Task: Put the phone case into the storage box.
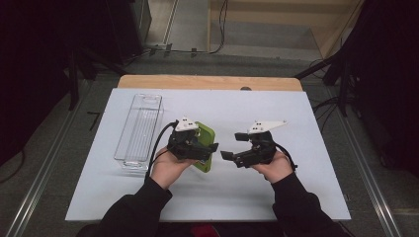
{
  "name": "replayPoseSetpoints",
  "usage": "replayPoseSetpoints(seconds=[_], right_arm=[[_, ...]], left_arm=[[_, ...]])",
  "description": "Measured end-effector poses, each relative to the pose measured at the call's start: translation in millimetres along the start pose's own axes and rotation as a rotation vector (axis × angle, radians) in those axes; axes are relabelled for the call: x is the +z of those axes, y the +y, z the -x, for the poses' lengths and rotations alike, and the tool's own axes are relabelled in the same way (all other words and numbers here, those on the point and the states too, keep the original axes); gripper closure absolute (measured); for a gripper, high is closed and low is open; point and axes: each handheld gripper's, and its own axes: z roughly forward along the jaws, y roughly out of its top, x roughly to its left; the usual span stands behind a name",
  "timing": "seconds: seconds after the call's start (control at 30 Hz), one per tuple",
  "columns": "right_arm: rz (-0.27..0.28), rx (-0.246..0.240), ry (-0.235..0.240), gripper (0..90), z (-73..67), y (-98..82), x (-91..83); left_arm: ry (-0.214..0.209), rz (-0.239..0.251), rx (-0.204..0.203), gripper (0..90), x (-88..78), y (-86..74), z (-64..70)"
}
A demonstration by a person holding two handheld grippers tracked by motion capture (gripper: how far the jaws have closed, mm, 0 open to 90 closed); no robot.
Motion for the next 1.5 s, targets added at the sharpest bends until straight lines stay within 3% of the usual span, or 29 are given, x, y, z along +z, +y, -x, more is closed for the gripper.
replayPoseSetpoints(seconds=[0.17, 0.5, 1.5], right_arm=[[-0.017, -0.025, 0.017, 7.3, -0.3, -5.2, 0.0], [-0.056, -0.013, 0.033, 7.4, 3.2, -15.4, -5.0], [-0.135, 0.028, -0.051, 13.6, 10.5, -63.4, -27.9]], left_arm=[[-0.008, 0.0, 0.0, 16.0, -0.5, 0.1, -0.6], [-0.019, -0.009, 0.001, 16.0, -0.8, 0.4, -1.1], [-0.048, -0.013, 0.008, 16.0, -2.4, 1.6, -2.4]])
